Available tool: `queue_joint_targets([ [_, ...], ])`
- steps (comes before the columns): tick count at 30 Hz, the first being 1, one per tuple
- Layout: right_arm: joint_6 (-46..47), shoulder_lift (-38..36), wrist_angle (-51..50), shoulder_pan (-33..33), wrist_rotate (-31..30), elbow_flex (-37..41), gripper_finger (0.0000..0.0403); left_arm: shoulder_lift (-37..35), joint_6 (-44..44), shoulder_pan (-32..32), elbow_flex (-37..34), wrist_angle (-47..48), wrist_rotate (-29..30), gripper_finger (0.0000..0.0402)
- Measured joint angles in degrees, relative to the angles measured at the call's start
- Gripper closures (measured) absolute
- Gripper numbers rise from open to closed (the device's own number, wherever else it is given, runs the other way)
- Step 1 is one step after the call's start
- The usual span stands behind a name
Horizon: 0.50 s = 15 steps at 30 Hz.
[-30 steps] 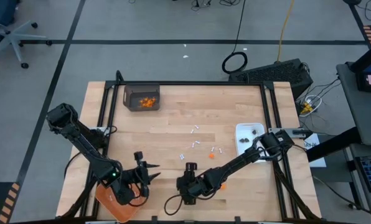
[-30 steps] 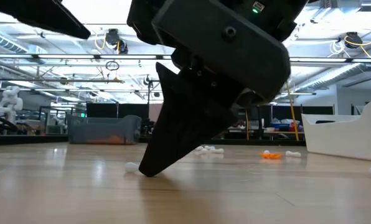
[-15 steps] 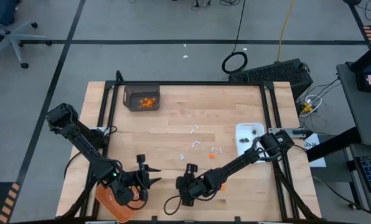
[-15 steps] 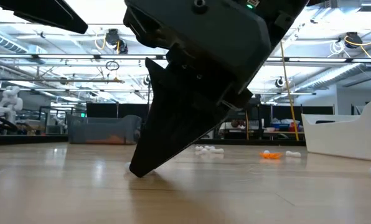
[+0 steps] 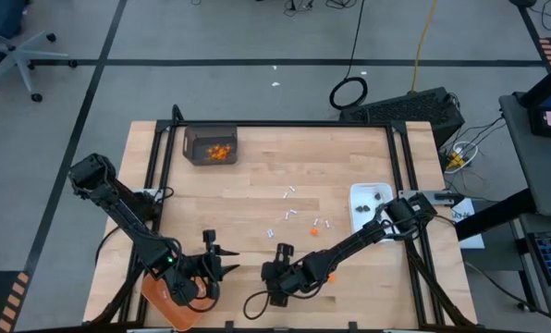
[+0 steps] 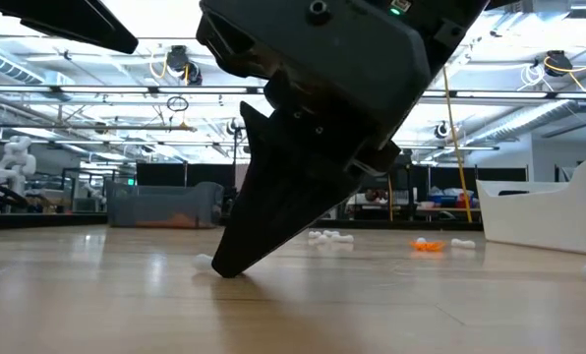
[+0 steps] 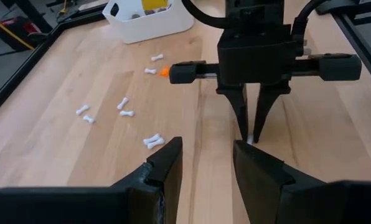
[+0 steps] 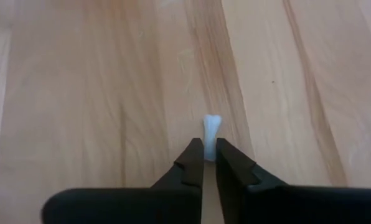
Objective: Sort Halloween decoration
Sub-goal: Put the white bone toy into the orange bin
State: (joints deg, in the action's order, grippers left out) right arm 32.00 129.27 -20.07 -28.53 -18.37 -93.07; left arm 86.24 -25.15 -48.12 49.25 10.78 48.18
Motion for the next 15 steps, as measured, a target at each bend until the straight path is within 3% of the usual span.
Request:
queue_joint_targets([
  [15,-8.58,-5.18,0.12,-0.01,0.70,0.21,0.0402,0.00,0.00,0.00,0.00,-0.04,-0.04,0.0261],
])
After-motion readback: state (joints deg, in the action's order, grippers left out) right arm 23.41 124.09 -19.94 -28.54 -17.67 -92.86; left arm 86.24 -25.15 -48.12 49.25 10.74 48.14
